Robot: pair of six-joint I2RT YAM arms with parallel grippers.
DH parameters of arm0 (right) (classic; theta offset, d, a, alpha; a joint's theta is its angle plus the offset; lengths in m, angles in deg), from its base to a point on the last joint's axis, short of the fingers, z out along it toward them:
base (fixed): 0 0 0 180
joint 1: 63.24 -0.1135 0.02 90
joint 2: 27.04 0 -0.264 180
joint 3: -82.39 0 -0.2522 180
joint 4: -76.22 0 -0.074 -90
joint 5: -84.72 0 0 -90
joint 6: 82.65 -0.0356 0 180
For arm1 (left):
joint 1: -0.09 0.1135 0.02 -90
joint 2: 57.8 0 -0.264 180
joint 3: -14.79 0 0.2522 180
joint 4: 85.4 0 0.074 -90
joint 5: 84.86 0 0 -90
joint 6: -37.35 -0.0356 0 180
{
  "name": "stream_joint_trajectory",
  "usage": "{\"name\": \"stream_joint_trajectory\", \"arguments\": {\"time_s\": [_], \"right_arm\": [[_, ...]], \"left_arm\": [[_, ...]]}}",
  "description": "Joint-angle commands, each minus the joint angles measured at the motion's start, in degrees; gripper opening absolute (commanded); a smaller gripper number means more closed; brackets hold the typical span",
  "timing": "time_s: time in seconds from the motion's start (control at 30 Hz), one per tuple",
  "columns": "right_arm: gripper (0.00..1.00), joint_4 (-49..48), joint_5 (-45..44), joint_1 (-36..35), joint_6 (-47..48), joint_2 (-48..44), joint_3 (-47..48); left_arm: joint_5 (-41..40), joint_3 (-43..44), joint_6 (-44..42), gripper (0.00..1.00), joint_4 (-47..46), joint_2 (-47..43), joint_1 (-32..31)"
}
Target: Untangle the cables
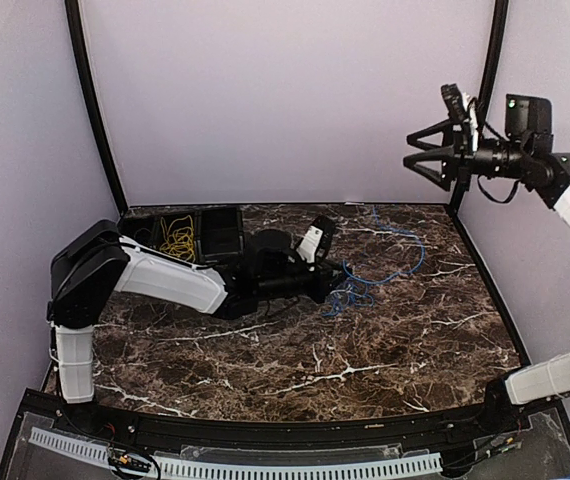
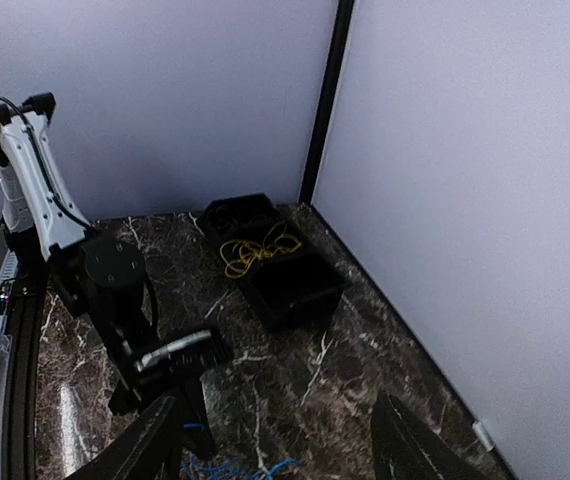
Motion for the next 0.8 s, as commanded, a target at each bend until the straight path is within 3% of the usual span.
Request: {"name": "stream_joint_trajectory", "arguments": {"time_s": [0.0,0.23,0.53,0.77], "right_arm": [[0.69,-7.34,-5.25,-0.15,3.98,2.5,-17.38],[0.72,-13.07,-13.18,-6.57,10.05,13.02,-28.76],[0.81,-10.21,-12.11,-12.79,9.57,27.57,-22.65],[0.82,-6.95,-2.34,-15.32,9.0,29.62,-20.26]], "left_arm": [[-6.1,-1.43,-3.71,0.0,7.3,-12.63,0.9],[-6.8,-4.14,-2.1,0.0,12.3,-20.04,0.93],[-5.72,-2.84,-2.63,0.0,15.42,-24.25,0.85],[-6.01,8.31,-8.99,0.0,25.22,-25.71,0.6]]}}
